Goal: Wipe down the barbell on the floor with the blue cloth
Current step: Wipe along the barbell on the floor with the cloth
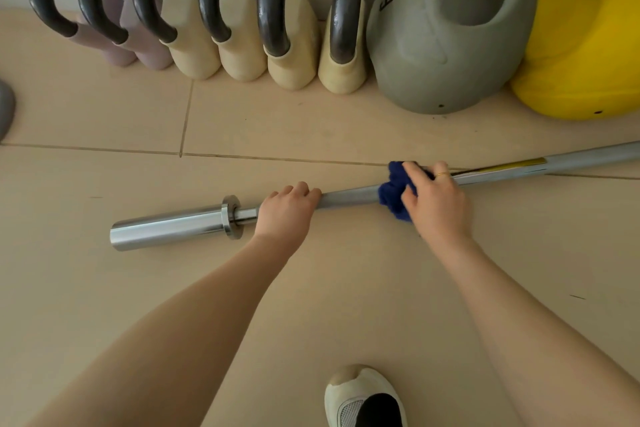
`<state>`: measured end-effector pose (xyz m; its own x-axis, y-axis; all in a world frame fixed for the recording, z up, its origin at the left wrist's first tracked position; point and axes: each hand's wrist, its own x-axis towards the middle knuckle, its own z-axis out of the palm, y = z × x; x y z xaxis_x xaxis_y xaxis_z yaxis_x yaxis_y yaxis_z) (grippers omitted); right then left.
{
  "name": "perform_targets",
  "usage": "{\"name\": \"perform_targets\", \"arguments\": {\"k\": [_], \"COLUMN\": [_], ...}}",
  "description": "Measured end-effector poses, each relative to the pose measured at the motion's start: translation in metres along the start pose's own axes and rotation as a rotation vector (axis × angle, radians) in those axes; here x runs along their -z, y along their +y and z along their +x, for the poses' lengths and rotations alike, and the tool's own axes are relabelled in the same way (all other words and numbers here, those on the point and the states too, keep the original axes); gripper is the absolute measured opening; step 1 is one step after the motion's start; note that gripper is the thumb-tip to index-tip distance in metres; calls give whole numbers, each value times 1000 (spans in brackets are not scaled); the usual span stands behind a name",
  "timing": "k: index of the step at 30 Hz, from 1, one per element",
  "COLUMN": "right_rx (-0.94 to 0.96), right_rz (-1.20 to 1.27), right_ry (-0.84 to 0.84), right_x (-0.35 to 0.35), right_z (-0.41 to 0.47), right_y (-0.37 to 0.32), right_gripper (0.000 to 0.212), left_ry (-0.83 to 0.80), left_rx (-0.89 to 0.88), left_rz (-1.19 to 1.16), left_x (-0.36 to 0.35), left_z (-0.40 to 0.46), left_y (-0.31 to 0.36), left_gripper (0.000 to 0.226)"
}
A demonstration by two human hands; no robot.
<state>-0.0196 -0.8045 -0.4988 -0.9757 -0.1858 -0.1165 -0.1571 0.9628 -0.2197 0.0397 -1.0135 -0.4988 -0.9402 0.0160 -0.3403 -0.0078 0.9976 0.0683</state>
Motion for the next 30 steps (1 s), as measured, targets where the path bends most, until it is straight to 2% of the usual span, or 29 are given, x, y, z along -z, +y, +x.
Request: {"name": "perform_targets", "arguments": {"k": [5,7,9,11,14,17,20,22,26,30], "right_rx": [-299,-261,-120,17,126,-14,-128,-28,230,492], "right_rz": [61,55,59,79,-1,-18,37,33,-82,-177], "right_ry": [92,36,-15,-62,-32,-40,-40,-68,-18,71], "right_x": [1,-5,-15,-21,-17,-10,-17,-29,-48,-43], "right_z": [7,8,5,2,6,7,1,-6,-22,-15], "right_y": [1,-24,-57,-79,-70,-52,-74,-104,-159,-161], "right_gripper": [30,31,32,31,32,31,31,31,29,21], "left_ry": [-8,41,122,163,197,89,63,81,80,87], "left_rx": [122,165,167,115,107,172,142,140,121,120], "left_rz": [-150,-238,-267,-222,-52,-31,38,18,64,42], "left_x": [3,3,2,2,-6,-9,-13,-15,-17,-20], "left_z": [17,14,6,-7,-26,-42,-50,-49,-49,-47], "left_y": [-15,-22,-29,-39,-65,-82,-89,-92,-97,-102], "left_gripper": [35,35,36,36,40,53,62,64,69,70]}}
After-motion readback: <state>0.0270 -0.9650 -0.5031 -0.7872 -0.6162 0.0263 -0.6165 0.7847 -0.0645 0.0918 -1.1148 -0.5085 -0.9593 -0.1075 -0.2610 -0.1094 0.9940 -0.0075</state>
